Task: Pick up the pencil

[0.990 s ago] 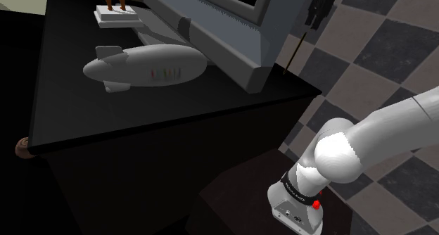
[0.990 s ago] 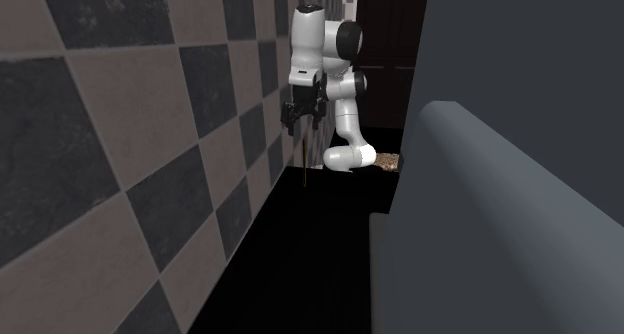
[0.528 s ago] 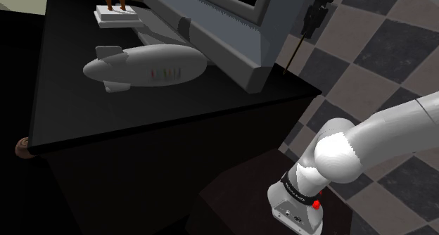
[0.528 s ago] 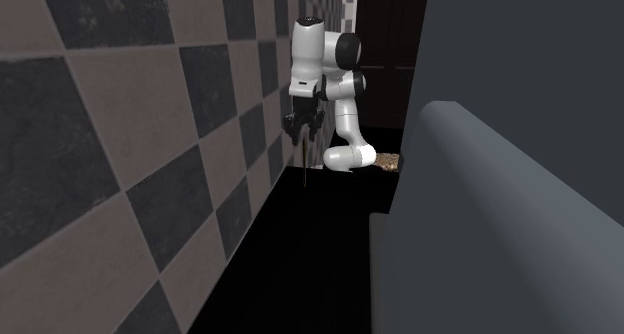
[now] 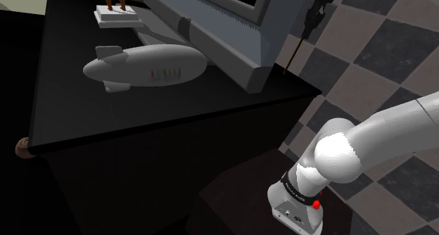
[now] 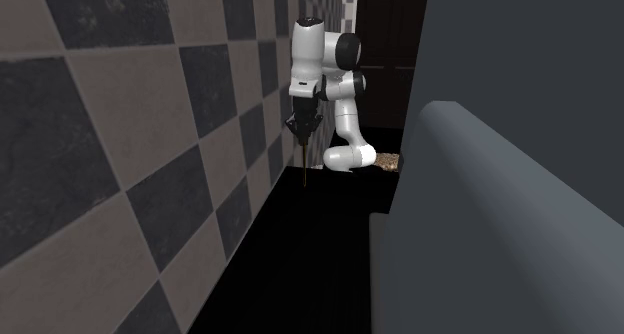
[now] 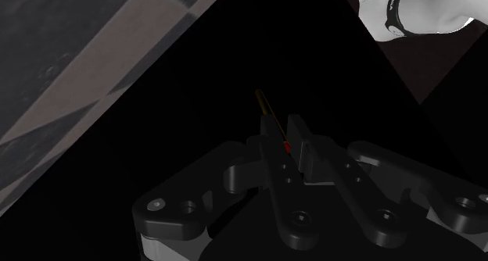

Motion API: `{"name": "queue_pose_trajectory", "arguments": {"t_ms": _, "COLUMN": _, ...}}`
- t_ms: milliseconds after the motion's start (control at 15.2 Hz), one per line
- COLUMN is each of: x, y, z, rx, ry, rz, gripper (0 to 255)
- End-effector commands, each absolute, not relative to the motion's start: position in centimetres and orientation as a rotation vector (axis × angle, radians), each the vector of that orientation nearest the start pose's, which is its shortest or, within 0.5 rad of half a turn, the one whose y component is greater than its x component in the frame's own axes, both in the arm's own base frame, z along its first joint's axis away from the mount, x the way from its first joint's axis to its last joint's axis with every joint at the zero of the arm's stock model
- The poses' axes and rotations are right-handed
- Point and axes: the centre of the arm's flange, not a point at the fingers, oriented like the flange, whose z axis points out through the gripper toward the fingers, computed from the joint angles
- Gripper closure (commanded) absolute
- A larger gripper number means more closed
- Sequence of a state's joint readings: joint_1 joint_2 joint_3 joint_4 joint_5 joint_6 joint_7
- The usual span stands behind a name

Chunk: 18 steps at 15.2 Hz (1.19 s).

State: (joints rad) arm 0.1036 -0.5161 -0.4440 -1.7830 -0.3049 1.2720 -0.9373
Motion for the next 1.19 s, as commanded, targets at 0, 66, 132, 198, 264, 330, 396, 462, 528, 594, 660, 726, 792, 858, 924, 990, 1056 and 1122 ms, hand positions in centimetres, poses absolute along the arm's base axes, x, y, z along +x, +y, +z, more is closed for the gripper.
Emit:
{"name": "queue_pose_trajectory", "arguments": {"t_ms": 0, "x": 31.1, "y": -21.9, "z": 70.9, "rx": -3.05, "ry": -0.891, "rz": 0.132, "gripper": 255}}
{"name": "queue_pose_trajectory", "arguments": {"t_ms": 66, "x": 31.1, "y": -21.9, "z": 71.4, "rx": -3.05, "ry": -0.891, "rz": 0.132, "gripper": 255}}
{"name": "queue_pose_trajectory", "arguments": {"t_ms": 132, "x": 31.1, "y": -21.9, "z": 72.0, "rx": -3.05, "ry": -0.891, "rz": 0.132, "gripper": 255}}
{"name": "queue_pose_trajectory", "arguments": {"t_ms": 198, "x": 31.1, "y": -21.9, "z": 72.5, "rx": -3.05, "ry": -0.891, "rz": 0.132, "gripper": 255}}
{"name": "queue_pose_trajectory", "arguments": {"t_ms": 264, "x": 31.1, "y": -21.9, "z": 73.0, "rx": -3.05, "ry": -0.891, "rz": 0.132, "gripper": 255}}
{"name": "queue_pose_trajectory", "arguments": {"t_ms": 330, "x": 31.1, "y": -21.9, "z": 73.6, "rx": -3.05, "ry": -0.891, "rz": 0.132, "gripper": 255}}
{"name": "queue_pose_trajectory", "arguments": {"t_ms": 396, "x": 31.1, "y": -21.9, "z": 74.1, "rx": -3.05, "ry": -0.891, "rz": 0.132, "gripper": 255}}
{"name": "queue_pose_trajectory", "arguments": {"t_ms": 462, "x": 31.1, "y": -21.9, "z": 74.6, "rx": -3.05, "ry": -0.891, "rz": 0.132, "gripper": 255}}
{"name": "queue_pose_trajectory", "arguments": {"t_ms": 528, "x": 31.1, "y": -21.9, "z": 75.1, "rx": -3.05, "ry": -0.891, "rz": 0.132, "gripper": 255}}
{"name": "queue_pose_trajectory", "arguments": {"t_ms": 594, "x": 31.1, "y": -21.9, "z": 75.7, "rx": -3.05, "ry": -0.891, "rz": 0.132, "gripper": 255}}
{"name": "queue_pose_trajectory", "arguments": {"t_ms": 660, "x": 31.1, "y": -21.9, "z": 76.2, "rx": -3.05, "ry": -0.891, "rz": 0.132, "gripper": 255}}
{"name": "queue_pose_trajectory", "arguments": {"t_ms": 726, "x": 31.1, "y": -21.9, "z": 76.7, "rx": -3.05, "ry": -0.891, "rz": 0.132, "gripper": 255}}
{"name": "queue_pose_trajectory", "arguments": {"t_ms": 792, "x": 31.1, "y": -21.9, "z": 77.3, "rx": -3.05, "ry": -0.891, "rz": 0.132, "gripper": 255}}
{"name": "queue_pose_trajectory", "arguments": {"t_ms": 858, "x": 31.1, "y": -21.9, "z": 77.8, "rx": -3.05, "ry": -0.891, "rz": 0.132, "gripper": 255}}
{"name": "queue_pose_trajectory", "arguments": {"t_ms": 924, "x": 31.1, "y": -21.9, "z": 78.3, "rx": -3.05, "ry": -0.891, "rz": 0.132, "gripper": 255}}
{"name": "queue_pose_trajectory", "arguments": {"t_ms": 990, "x": 31.1, "y": -21.9, "z": 78.8, "rx": -3.05, "ry": -0.891, "rz": 0.132, "gripper": 255}}
{"name": "queue_pose_trajectory", "arguments": {"t_ms": 1056, "x": 31.1, "y": -21.9, "z": 78.9, "rx": -3.05, "ry": -0.891, "rz": 0.132, "gripper": 255}}
{"name": "queue_pose_trajectory", "arguments": {"t_ms": 1122, "x": 31.1, "y": -21.9, "z": 78.9, "rx": -3.05, "ry": -0.891, "rz": 0.132, "gripper": 255}}
